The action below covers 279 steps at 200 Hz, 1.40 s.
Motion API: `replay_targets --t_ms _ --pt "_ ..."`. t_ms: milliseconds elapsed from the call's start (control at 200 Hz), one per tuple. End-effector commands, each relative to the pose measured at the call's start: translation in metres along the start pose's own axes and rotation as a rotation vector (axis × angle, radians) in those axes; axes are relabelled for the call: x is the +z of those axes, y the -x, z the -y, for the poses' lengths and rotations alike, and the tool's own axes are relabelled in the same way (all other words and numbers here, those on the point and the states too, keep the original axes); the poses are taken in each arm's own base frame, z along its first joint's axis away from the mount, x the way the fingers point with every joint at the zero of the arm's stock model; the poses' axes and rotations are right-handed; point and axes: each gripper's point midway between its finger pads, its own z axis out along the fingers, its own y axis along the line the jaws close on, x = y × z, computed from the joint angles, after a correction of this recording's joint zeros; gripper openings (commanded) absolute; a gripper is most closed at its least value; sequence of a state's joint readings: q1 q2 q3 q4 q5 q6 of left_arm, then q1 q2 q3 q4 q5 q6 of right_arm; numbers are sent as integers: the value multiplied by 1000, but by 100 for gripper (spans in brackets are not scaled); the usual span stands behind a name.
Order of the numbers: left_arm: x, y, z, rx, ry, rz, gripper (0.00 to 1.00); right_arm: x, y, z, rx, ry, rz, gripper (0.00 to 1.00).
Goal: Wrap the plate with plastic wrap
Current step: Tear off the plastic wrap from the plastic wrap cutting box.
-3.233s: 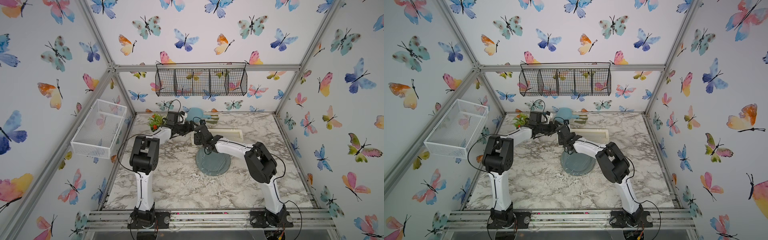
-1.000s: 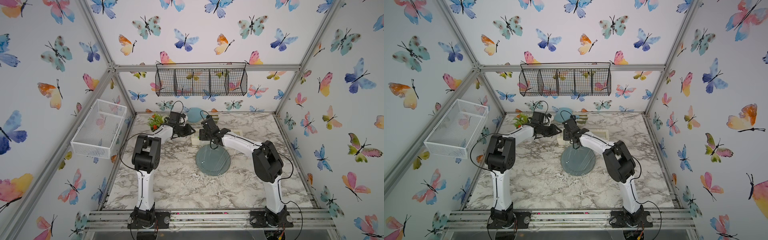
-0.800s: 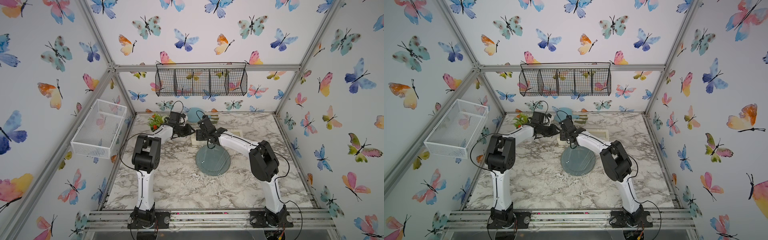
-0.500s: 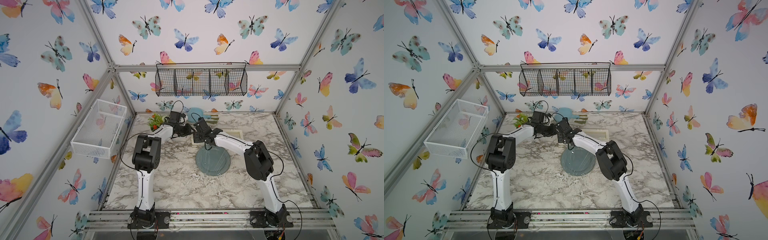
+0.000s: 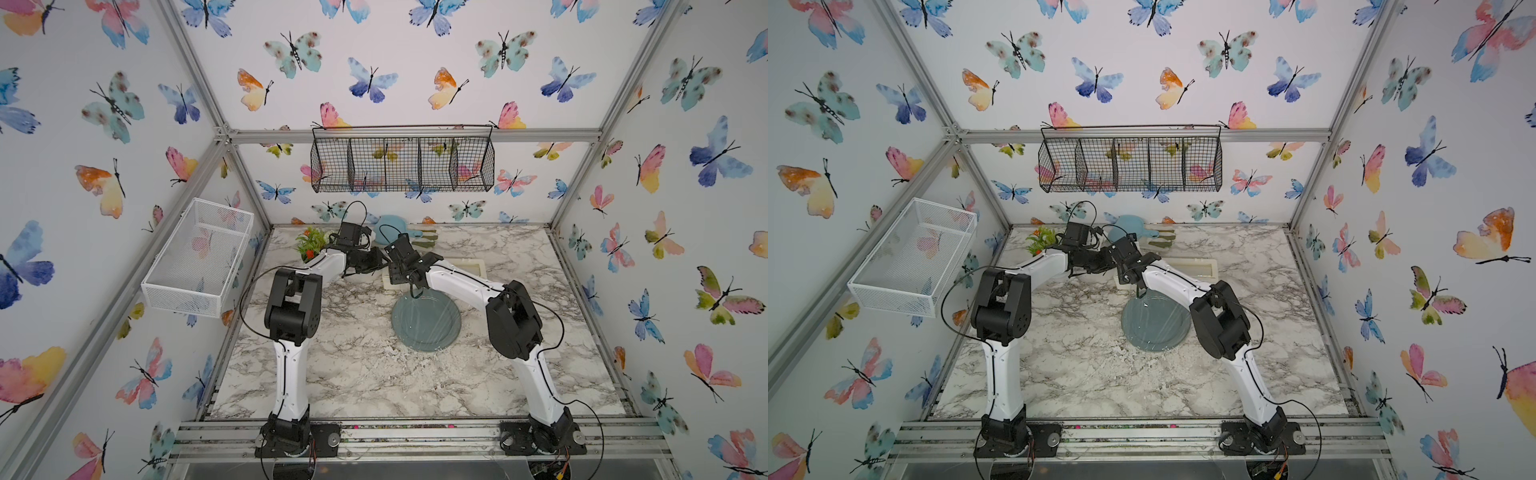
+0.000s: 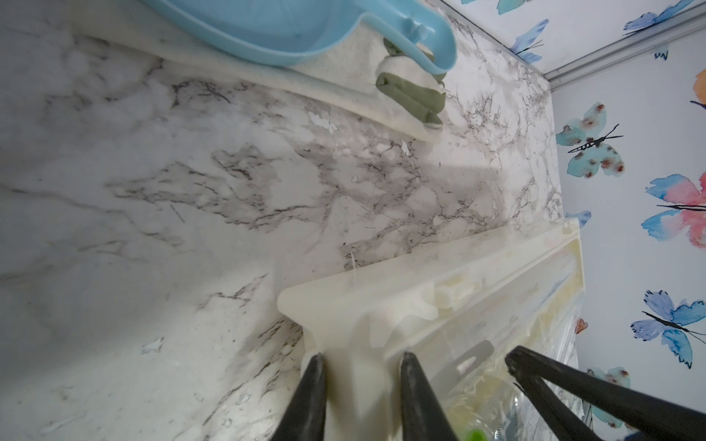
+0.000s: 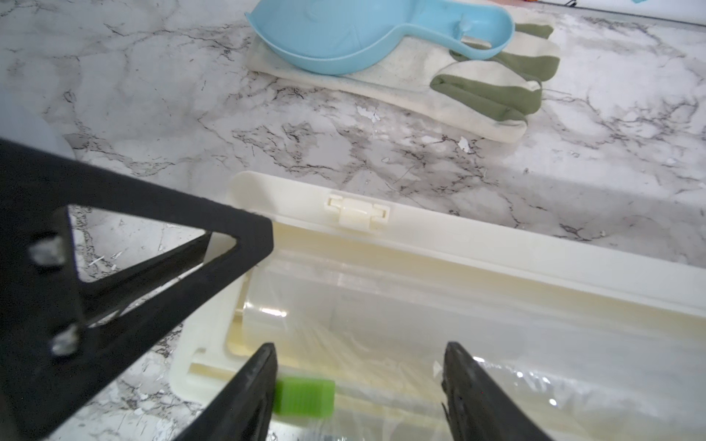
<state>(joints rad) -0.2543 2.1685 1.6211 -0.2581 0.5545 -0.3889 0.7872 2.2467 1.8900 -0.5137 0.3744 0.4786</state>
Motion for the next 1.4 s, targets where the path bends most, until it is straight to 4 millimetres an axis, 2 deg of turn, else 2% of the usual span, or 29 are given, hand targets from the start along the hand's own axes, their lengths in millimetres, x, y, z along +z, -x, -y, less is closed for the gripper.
replay_targets --t_ms 0,200,380,1196,1391 --pt "23 -61 -80 -99 242 -167 25 14 -44 33 -83 -150 -147 70" --pt "26 -67 -89 -113 270 -195 23 11 -50 46 -85 -198 -157 71" --pt "24 -66 -94 -125 275 -199 21 13 -65 64 -66 -225 -205 71" --pt "22 -64 -100 -132 284 -199 16 9 -91 111 -22 -252 -283 69" --pt "21 -63 -101 -133 284 -199 16 5 -95 132 15 -249 -292 69"
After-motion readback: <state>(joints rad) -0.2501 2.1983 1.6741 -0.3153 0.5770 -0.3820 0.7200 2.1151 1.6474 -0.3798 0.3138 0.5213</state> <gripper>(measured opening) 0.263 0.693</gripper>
